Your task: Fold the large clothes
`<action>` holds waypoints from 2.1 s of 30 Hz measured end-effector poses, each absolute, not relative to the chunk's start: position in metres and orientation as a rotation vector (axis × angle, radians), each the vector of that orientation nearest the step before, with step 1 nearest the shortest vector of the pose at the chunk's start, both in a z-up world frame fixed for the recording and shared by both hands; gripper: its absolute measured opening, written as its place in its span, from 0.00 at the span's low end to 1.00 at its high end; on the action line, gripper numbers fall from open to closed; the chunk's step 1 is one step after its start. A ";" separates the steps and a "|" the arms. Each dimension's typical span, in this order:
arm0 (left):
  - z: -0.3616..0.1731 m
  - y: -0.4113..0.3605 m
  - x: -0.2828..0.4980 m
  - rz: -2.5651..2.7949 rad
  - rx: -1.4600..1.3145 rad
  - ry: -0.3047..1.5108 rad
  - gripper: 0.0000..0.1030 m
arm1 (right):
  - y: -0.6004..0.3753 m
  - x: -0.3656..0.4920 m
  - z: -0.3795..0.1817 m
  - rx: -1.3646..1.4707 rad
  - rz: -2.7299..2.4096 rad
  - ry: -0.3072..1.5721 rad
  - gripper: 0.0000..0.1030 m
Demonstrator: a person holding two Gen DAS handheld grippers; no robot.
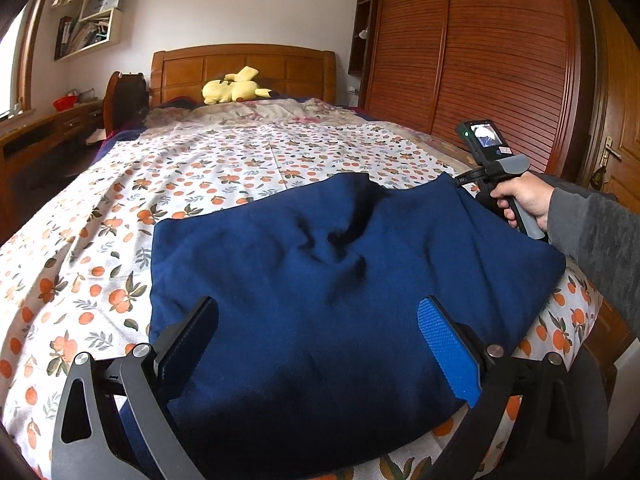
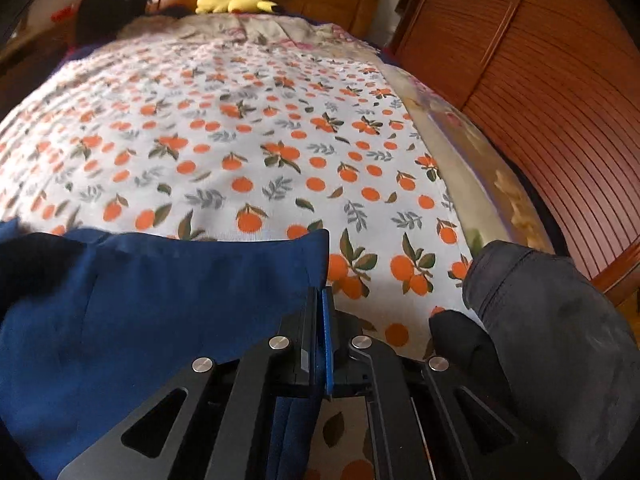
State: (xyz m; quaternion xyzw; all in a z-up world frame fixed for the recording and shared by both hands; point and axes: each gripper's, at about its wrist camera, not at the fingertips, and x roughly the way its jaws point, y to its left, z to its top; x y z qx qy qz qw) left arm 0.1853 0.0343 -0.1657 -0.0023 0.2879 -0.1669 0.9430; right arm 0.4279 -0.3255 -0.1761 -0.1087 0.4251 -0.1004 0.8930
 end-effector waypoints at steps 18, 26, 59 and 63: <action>-0.160 0.034 0.177 -0.336 0.003 0.568 0.97 | -0.248 0.297 -0.123 -0.257 0.179 0.746 0.36; -0.160 0.034 0.176 -0.333 0.005 0.566 0.97 | -0.215 0.239 -0.160 -0.261 0.303 0.796 0.39; -0.188 0.110 0.131 -0.047 -0.118 0.668 0.81 | -0.161 0.185 -0.206 -0.274 0.481 0.764 0.48; -0.195 0.111 0.132 -0.035 -0.142 0.686 0.79 | -0.162 0.187 -0.202 -0.256 0.476 0.779 0.48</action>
